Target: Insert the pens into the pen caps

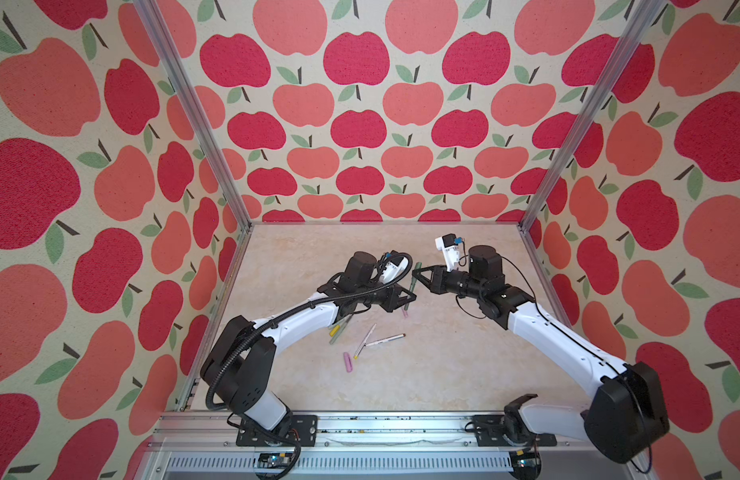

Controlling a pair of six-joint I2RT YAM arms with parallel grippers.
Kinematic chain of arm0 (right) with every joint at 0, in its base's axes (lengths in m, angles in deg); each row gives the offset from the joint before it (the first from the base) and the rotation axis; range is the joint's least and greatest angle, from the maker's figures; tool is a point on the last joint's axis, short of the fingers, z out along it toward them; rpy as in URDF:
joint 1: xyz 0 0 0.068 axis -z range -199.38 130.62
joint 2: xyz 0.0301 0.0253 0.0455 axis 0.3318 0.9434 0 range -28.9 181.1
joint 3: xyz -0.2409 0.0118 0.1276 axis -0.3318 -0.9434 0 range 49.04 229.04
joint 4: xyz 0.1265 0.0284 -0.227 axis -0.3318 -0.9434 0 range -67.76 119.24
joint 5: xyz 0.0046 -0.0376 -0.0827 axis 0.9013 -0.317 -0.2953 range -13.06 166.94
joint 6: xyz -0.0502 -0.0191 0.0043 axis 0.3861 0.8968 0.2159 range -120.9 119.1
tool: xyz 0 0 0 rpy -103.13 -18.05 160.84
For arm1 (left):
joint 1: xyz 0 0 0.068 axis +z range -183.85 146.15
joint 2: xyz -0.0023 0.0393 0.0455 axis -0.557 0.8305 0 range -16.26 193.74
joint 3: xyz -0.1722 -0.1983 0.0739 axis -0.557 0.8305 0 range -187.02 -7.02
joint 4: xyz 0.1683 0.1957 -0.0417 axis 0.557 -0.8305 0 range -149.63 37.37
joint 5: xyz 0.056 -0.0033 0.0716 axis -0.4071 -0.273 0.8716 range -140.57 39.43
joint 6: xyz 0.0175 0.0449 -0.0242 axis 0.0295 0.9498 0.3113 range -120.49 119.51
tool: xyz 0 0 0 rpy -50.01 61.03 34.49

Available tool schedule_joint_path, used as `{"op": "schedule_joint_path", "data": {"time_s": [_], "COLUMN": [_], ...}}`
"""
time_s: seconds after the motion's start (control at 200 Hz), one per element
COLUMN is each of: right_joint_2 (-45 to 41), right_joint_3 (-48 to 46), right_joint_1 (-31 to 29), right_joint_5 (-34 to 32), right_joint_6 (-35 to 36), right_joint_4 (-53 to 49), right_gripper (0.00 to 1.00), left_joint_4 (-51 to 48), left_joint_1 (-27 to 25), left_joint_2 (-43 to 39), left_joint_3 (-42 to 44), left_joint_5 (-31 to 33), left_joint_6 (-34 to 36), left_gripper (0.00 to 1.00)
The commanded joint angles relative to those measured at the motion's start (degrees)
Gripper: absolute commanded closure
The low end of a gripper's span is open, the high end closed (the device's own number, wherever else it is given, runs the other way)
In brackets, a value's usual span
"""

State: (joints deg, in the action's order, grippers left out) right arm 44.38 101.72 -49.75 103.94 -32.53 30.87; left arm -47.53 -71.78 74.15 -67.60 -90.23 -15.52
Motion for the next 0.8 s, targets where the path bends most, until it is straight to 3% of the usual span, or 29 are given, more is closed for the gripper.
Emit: {"op": "schedule_joint_path", "data": {"time_s": [0.0, 0.515, 0.79], "right_joint_2": [0.3, 0.8, 0.7], "right_joint_3": [-5.4, -9.2, -4.9], "right_joint_1": [-2.4, -4.8, -4.0], "right_joint_5": [4.8, 6.1, 5.0], "right_joint_6": [-1.2, -4.5, -2.5], "right_joint_4": [-13.6, -10.5, -12.0], "right_gripper": [0.98, 0.98, 0.94], "left_joint_4": [12.1, 13.2, 12.4], "left_joint_1": [4.3, 5.7, 5.9], "left_joint_2": [-0.9, 1.3, 1.7], "left_joint_3": [-6.7, -10.1, -9.5], "left_joint_5": [6.9, 7.0, 6.8], "left_joint_6": [-0.3, 0.2, -0.5], "left_gripper": [1.00, 1.00, 1.00]}}
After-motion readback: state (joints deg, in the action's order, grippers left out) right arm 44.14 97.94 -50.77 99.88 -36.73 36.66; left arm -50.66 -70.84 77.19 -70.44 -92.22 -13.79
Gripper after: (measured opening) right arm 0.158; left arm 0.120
